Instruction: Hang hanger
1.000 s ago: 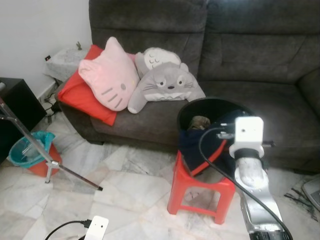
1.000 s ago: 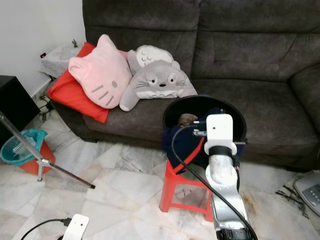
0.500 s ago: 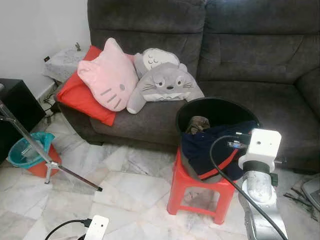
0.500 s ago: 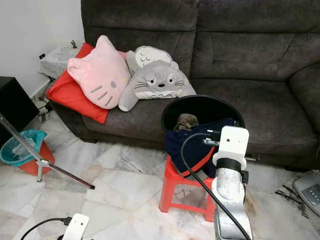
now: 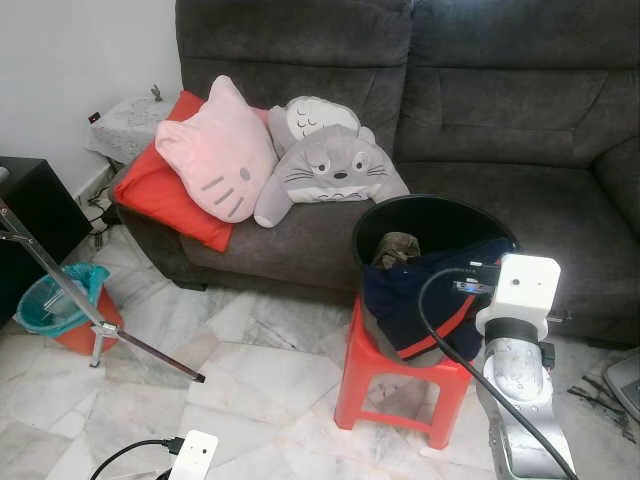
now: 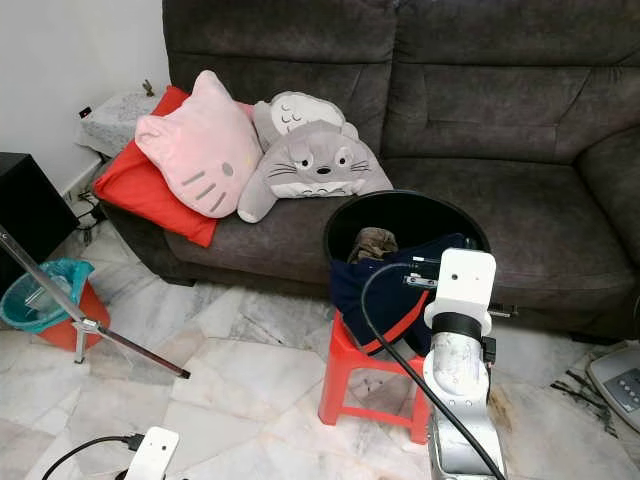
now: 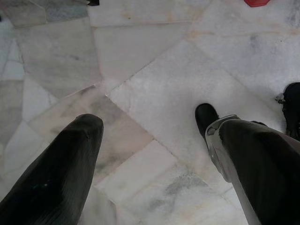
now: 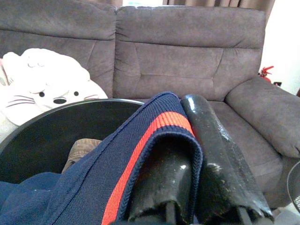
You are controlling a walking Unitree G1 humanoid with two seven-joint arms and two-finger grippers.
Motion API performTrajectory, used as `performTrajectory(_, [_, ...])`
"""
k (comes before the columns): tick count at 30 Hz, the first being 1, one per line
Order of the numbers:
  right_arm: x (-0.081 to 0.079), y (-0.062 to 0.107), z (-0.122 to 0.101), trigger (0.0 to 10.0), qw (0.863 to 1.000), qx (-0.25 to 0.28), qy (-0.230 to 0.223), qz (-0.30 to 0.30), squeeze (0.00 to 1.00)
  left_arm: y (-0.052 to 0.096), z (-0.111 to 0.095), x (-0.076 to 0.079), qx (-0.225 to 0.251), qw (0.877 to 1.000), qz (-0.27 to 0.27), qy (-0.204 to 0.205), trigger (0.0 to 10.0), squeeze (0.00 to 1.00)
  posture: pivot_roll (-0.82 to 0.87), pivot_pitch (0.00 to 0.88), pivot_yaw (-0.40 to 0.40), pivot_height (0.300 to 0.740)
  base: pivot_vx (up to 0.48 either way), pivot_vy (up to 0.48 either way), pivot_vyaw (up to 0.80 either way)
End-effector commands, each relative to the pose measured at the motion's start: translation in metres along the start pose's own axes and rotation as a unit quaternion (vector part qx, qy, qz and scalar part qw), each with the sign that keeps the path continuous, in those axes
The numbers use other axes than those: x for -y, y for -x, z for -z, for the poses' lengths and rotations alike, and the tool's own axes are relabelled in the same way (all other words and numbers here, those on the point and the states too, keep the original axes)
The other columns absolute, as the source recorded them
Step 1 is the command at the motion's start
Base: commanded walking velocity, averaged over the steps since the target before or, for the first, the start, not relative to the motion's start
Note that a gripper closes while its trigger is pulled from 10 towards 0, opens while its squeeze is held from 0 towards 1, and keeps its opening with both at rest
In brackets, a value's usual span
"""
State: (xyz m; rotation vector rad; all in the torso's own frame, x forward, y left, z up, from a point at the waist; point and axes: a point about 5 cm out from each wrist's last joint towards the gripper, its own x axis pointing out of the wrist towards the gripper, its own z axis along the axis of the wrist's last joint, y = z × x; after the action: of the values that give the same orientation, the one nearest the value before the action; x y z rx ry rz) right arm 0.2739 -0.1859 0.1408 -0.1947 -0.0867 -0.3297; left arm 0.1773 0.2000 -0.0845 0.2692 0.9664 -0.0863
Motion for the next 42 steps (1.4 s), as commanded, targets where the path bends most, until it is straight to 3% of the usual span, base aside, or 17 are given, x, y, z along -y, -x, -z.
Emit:
performTrajectory(1, [-0.0003,-0.0028,-0.0021,10.0,1.0,0.0,-0.003,-0.001,0.0,0.0009,0.0044,-0.0026,-0.007,1.0,-0.001,0.003,10.0,0.0,0.0,0.0,0.037,0.74,0.0,0.0,0.0])
performTrajectory(42, [-0.0029,-0.0101,-0.0031,10.0,1.0,0.006,0.009,-0.023,0.0,0.001,0.005,-0.0009,-0.007,1.0,0.006,0.001,10.0,0.0,-0.01,0.0,0.038,0.74,-0.249,0.0,0.0])
